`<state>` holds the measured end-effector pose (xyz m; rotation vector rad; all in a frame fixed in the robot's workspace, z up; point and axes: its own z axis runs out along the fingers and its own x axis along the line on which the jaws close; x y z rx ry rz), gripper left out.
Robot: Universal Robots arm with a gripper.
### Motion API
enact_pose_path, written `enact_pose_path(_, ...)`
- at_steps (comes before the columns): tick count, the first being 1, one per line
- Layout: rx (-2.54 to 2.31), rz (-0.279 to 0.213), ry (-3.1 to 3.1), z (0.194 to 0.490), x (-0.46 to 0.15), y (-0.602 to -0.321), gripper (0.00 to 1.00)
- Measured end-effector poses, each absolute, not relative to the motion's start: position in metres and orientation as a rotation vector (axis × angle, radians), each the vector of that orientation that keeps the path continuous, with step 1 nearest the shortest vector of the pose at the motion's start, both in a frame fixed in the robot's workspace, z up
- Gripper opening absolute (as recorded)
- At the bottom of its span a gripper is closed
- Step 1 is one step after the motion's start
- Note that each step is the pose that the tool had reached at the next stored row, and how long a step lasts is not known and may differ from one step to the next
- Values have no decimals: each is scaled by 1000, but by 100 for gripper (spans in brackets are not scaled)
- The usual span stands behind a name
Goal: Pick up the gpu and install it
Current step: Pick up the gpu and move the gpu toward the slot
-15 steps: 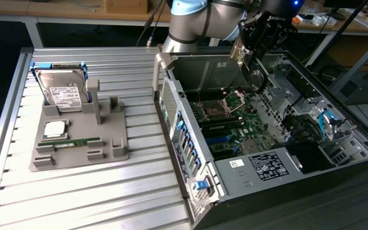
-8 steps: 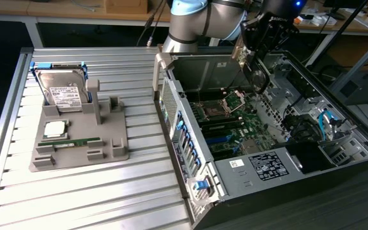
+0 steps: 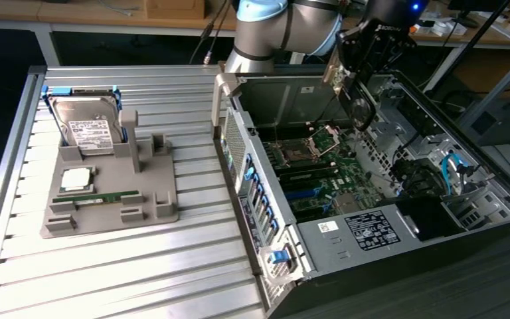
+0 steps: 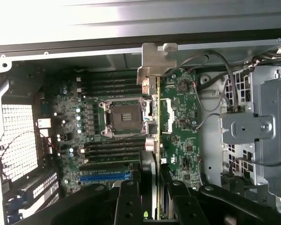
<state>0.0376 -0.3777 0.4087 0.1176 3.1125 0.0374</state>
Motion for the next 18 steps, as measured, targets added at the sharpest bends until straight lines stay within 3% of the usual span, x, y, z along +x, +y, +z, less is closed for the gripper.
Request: enact_pose_path(18,118,34,3113,403,39,-386,27)
